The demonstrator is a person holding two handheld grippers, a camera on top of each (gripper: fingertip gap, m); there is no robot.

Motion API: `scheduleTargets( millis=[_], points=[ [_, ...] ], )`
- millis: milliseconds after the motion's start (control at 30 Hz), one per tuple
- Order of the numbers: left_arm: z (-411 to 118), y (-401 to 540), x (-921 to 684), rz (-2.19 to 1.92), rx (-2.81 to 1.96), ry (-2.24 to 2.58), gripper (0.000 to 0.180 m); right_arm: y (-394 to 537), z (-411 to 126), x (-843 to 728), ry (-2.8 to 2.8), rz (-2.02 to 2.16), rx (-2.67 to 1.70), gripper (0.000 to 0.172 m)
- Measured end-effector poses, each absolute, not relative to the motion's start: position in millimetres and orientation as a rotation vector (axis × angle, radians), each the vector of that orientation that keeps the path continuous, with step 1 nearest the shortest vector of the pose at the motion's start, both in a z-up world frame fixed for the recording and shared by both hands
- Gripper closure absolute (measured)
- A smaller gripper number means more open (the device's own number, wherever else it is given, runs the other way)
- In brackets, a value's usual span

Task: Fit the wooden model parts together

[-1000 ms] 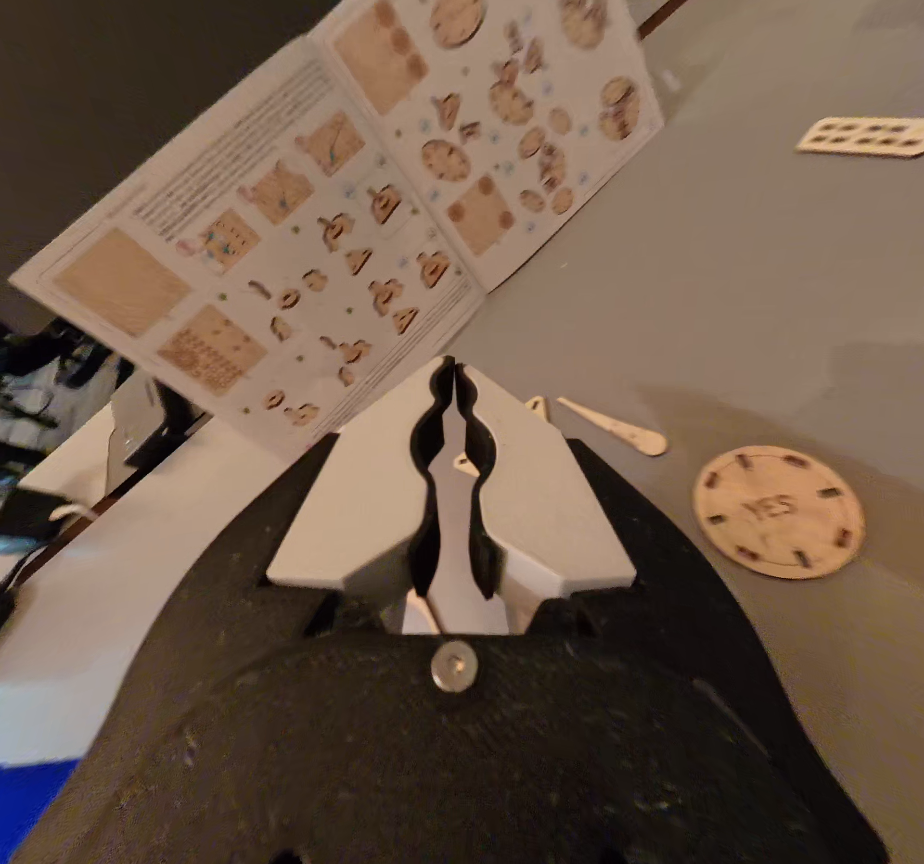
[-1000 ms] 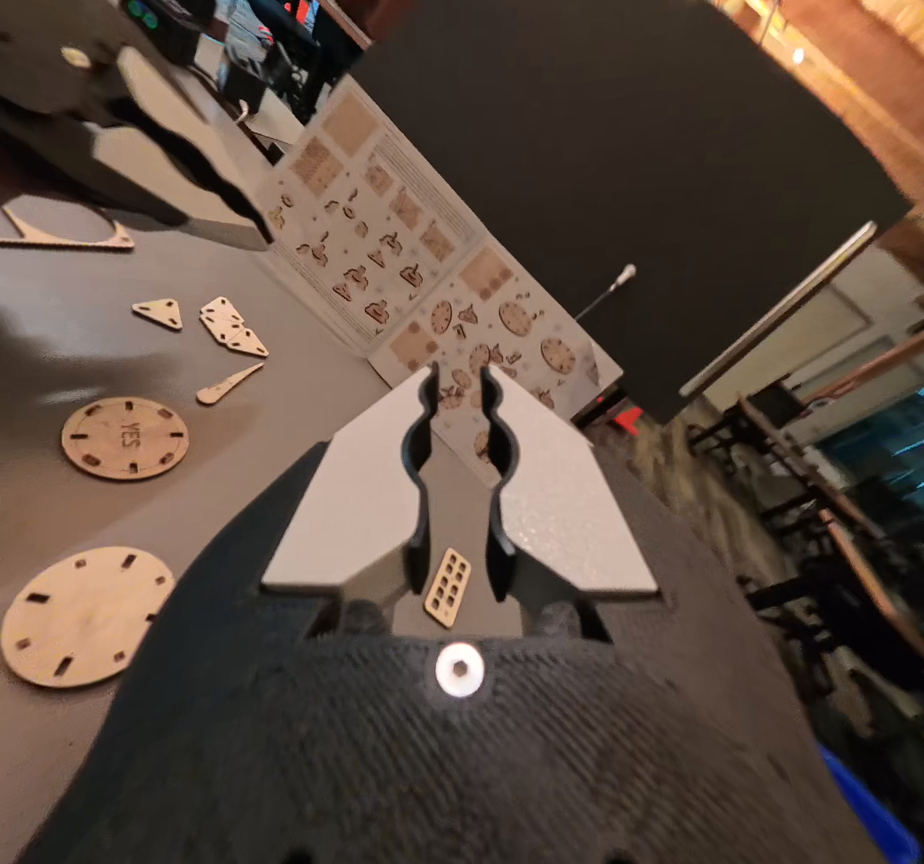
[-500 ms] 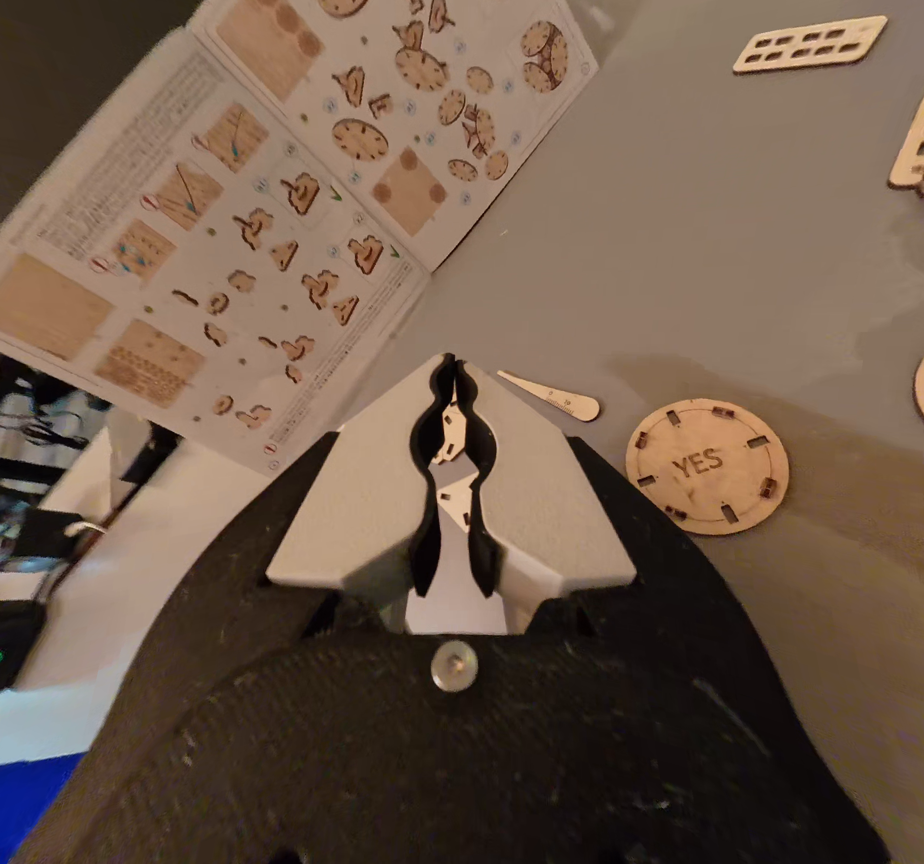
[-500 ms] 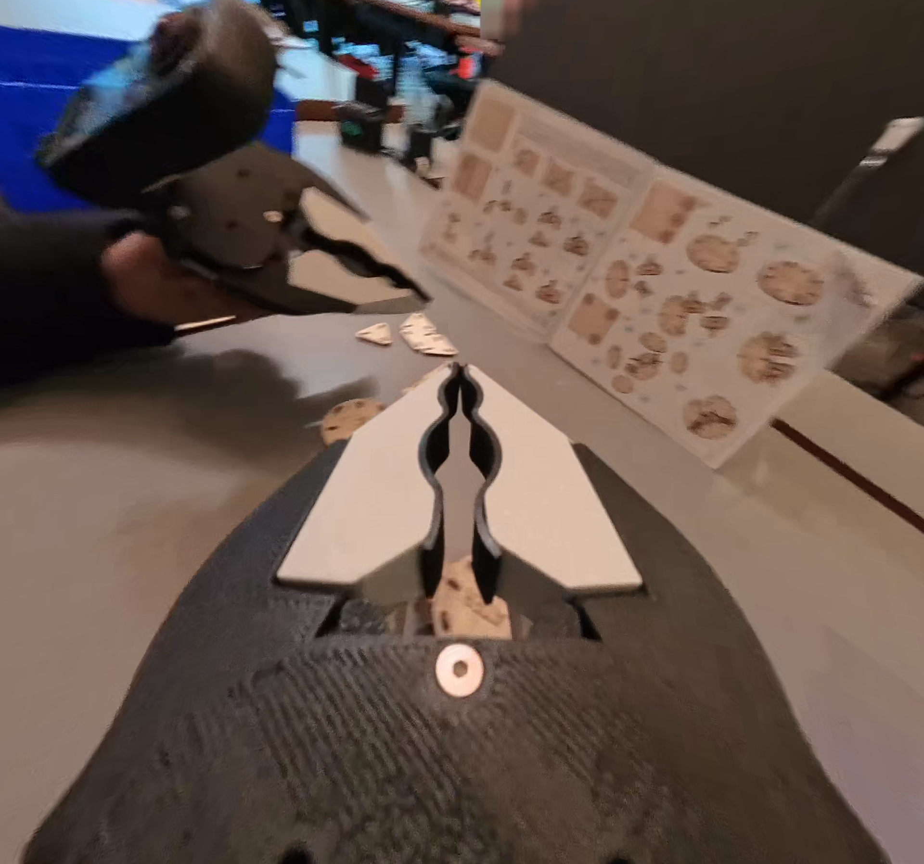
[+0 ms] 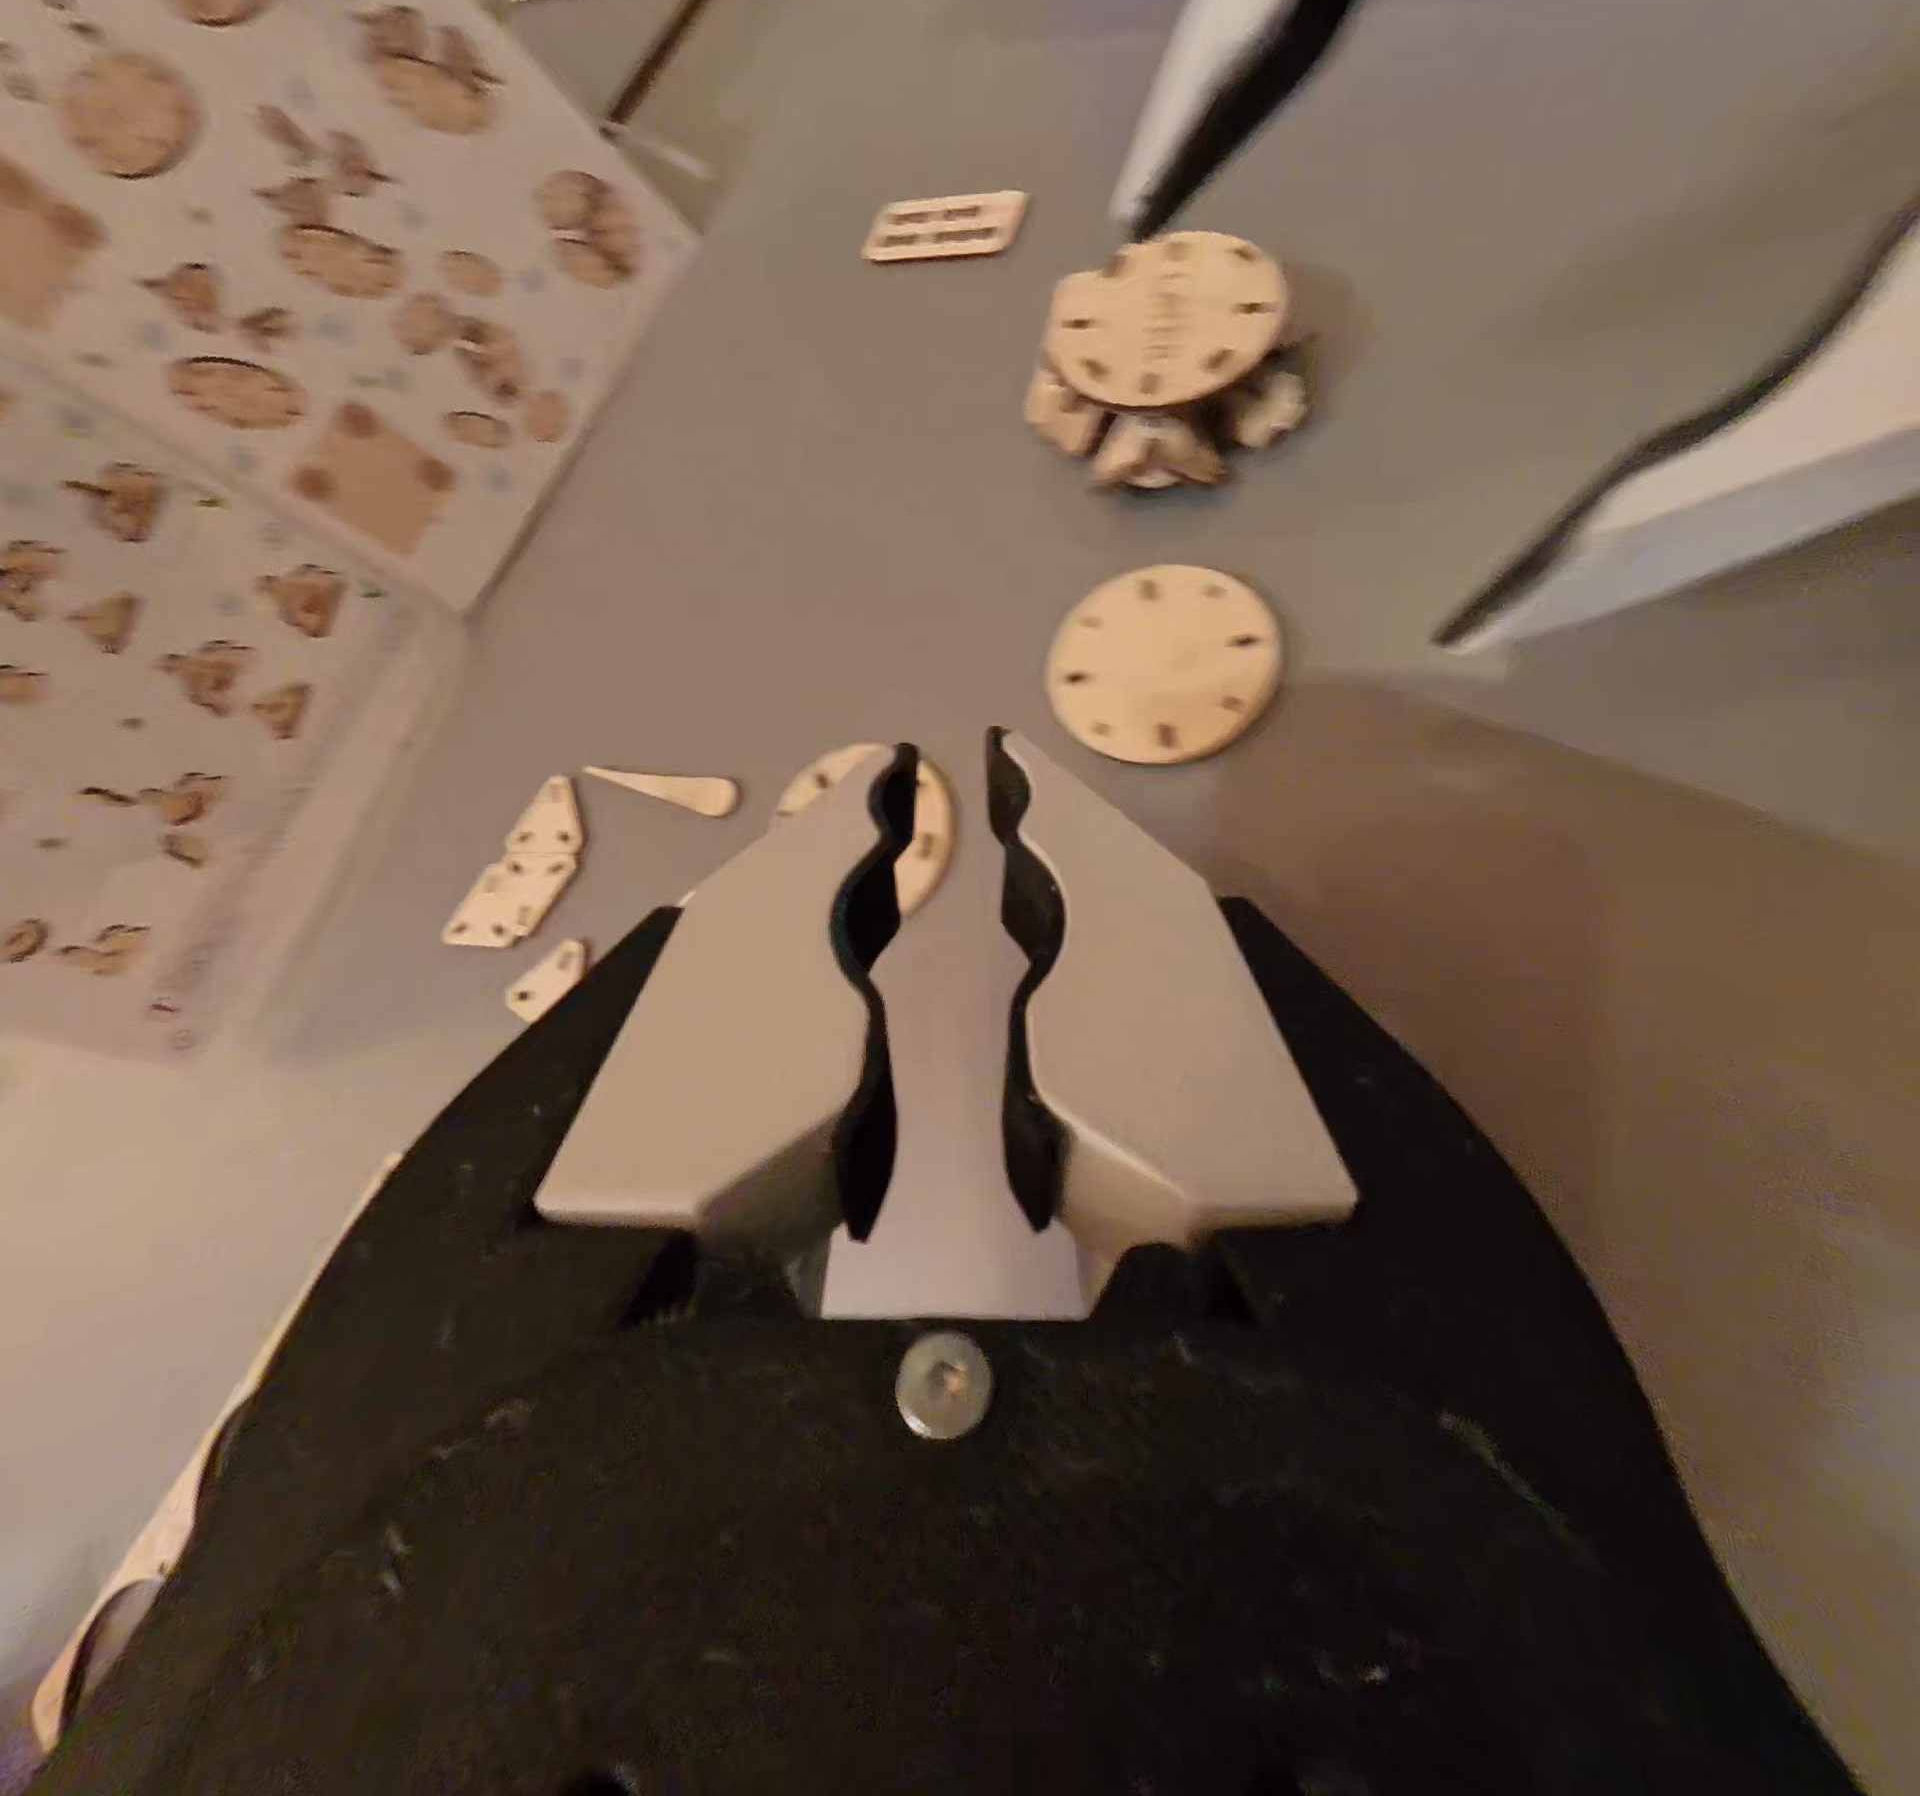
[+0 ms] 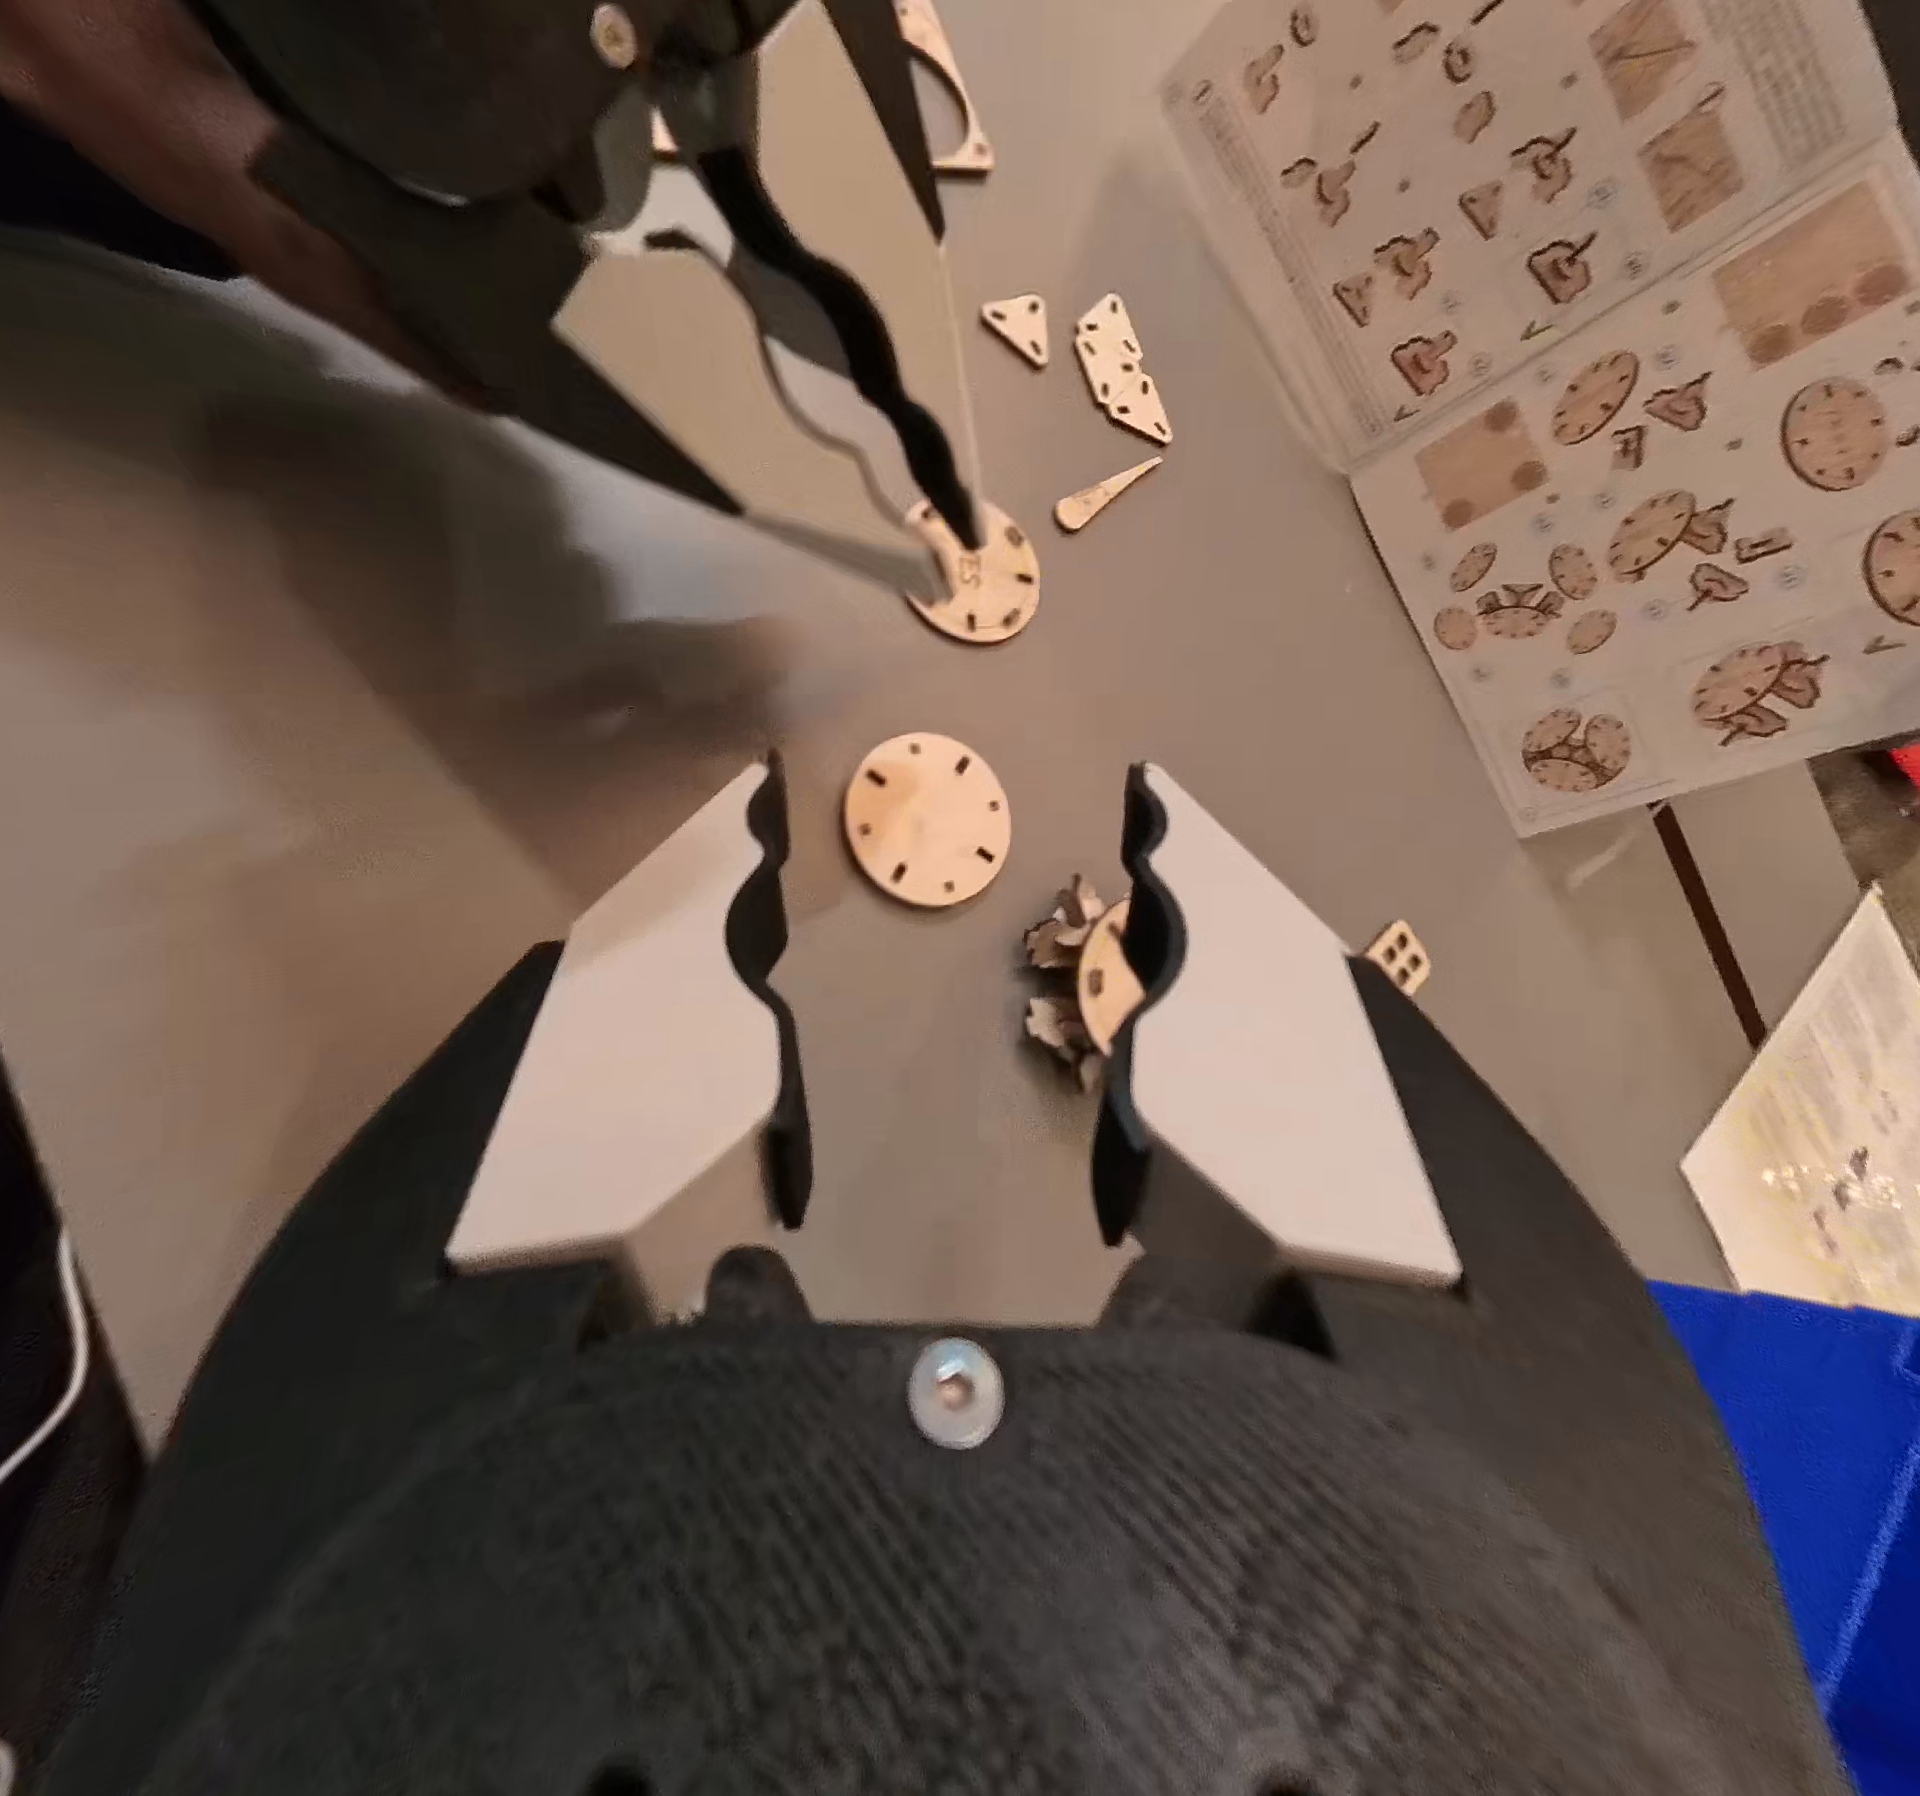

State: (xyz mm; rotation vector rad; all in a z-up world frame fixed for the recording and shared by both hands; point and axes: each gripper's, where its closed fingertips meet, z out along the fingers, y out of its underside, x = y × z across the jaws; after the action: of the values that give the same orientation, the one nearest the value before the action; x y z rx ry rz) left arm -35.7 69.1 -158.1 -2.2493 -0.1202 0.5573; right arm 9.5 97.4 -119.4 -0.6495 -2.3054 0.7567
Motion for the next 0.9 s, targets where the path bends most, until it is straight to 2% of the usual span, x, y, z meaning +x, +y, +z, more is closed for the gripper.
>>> scheduleTargets(
  millis=[167,200,400,433,500,533,567,667,733,900],
  points=[
    [-149.7,65.2,6.9,0.613,-2.321,-0.022,0.121,92.0,-102.2,36.5,-2.242,0.729,-0.595,0.106],
    [-142.5,68.2,13.0,0.622,-2.305,0.001,0.116,90.3,-96.1,41.6,-2.227,0.74,-0.577,0.106],
    [-100.2,94.1,17.8,0.613,-2.07,0.029,0.109,95.4,-48.5,39.2,-2.002,0.944,-0.55,0.108],
    [-99.2,94.9,15.3,0.589,-2.05,0.009,0.115,98.2,-42.7,35.2,-1.962,0.99,-0.573,0.108],
    [-102.6,92.5,14.4,0.549,-2.066,-0.01,0.147,104.1,-36.7,28.4,-1.903,1.035,-0.609,0.104],
    [-101.9,91.4,13.8,0.556,-2.052,-0.014,0.15,106.4,-37.4,26.1,-1.896,1.038,-0.62,0.104],
    [-103.3,90.9,14.2,0.557,-2.048,-0.012,0.149,108.0,-41.2,24.0,-1.906,1.03,-0.632,0.103],
    [-115.4,87.6,3.2,0.623,-2.1,-0.027,0.126,111.2,-60.6,16.1,-1.976,0.98,-0.69,0.093],
    [-119.9,89.4,-3.6,0.642,-2.088,-0.033,0.119,107.8,-72.0,12.0,-2.02,0.984,-0.709,0.088],
    [-128.0,93.5,-15.7,0.584,-2.009,-0.091,0.119,104.8,-85.5,4.0,-2.052,1.074,-0.736,0.083]
  ],
)
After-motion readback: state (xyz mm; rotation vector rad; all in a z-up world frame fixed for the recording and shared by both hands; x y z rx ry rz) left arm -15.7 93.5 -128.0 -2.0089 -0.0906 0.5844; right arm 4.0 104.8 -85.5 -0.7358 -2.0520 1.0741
